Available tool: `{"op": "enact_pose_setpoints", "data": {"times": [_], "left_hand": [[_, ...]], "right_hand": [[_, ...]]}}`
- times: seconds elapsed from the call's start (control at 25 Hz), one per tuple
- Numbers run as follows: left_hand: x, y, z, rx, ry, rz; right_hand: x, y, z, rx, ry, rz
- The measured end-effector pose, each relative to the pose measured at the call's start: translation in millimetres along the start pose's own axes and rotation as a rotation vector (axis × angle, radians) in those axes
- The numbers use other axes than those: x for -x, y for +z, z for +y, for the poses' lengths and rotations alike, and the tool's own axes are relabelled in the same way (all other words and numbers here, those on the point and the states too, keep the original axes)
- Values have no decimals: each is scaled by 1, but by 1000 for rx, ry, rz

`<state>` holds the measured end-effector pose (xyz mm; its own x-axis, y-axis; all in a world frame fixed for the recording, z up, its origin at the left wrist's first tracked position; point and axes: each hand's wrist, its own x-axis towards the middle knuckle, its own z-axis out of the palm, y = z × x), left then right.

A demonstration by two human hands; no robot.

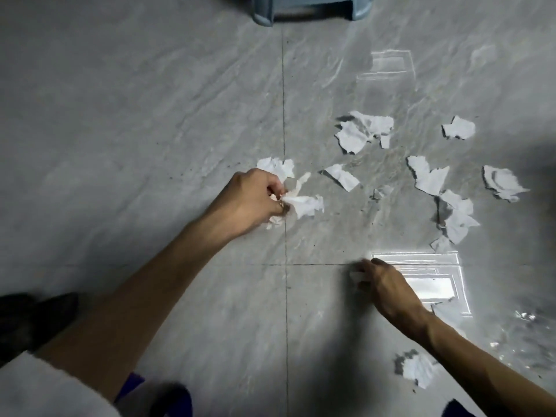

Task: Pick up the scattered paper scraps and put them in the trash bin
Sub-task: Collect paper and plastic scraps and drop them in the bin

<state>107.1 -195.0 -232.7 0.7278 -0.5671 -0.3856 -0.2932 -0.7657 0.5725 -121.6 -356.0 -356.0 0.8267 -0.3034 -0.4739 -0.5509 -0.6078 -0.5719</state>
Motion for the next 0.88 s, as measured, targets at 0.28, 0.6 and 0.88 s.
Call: {"op": "enact_pose_setpoints", "data": {"times": [0.28, 0.6, 0.88], "left_hand": [[112, -111, -45, -69, -98, 142], [293, -200, -198, -8, -589, 508], [364, -156, -310, 82, -914, 497]], "right_hand": [[-30, 13, -162, -186, -192, -69], [18, 96, -397, -522, -368, -572], [56, 177, -483, -512, -306, -791]]}}
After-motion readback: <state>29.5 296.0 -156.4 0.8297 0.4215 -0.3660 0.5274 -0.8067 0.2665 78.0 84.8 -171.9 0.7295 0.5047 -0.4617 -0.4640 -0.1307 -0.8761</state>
